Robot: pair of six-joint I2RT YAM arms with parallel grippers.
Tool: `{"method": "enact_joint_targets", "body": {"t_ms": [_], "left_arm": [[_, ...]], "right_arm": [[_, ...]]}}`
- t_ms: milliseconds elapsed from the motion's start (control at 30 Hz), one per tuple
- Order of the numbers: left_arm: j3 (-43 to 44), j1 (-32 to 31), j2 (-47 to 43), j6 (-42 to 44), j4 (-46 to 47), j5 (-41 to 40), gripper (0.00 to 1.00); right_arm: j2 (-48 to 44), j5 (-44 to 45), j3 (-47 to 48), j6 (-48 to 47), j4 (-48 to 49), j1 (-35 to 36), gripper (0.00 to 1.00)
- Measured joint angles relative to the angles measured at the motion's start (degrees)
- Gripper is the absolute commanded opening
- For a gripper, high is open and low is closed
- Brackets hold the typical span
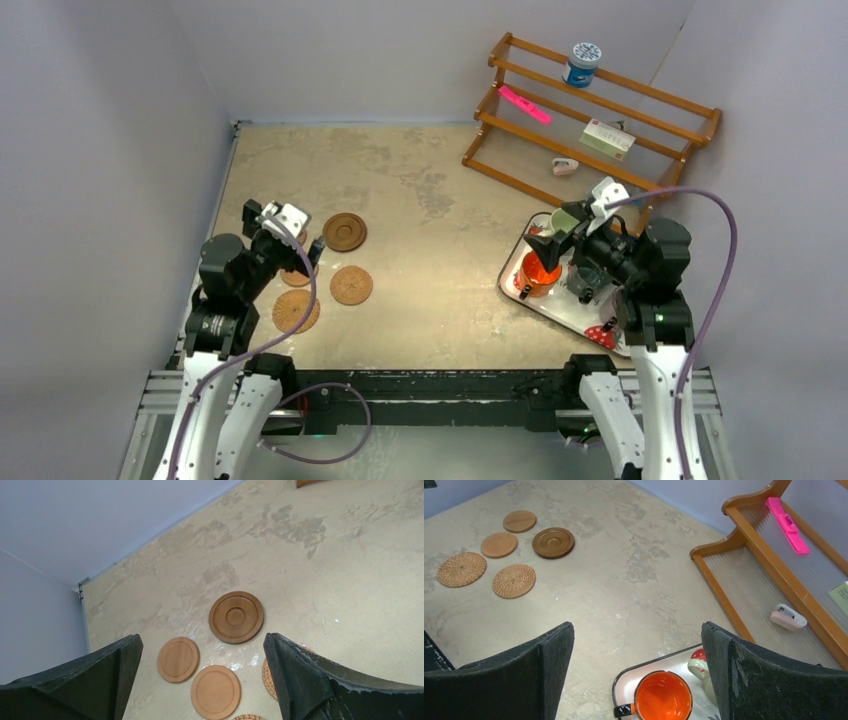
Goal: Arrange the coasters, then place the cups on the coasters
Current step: Move the coaster to the center of the board.
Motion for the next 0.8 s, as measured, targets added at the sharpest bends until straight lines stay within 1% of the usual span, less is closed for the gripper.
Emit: {"method": "enact_joint_targets", "body": {"t_ms": [200,367,567,800], "left_arm": [[1.7,0.0,6.4,1.3,1.4,-3.5,1.00],[1.8,0.0,8.3,2.1,2.1,-5.7,1.00],[1.8,-0.8,11.6,3.6,3.7,-8.7,1.00],[-0.4,-3.3,15.7,7.5,5.9,-13.4,1.00]], "right_arm": [[8.7,0.3,2.5,0.4,0.1,0.0,0.99],[10.3,0.6,2.3,0.4,-0.3,1.1,0.99],[10.5,2.2,2.3,-0.2,-0.2,5.9,0.99],[16.0,10.1,1.9,-3.5,-1.1,13.7,0.99]]}}
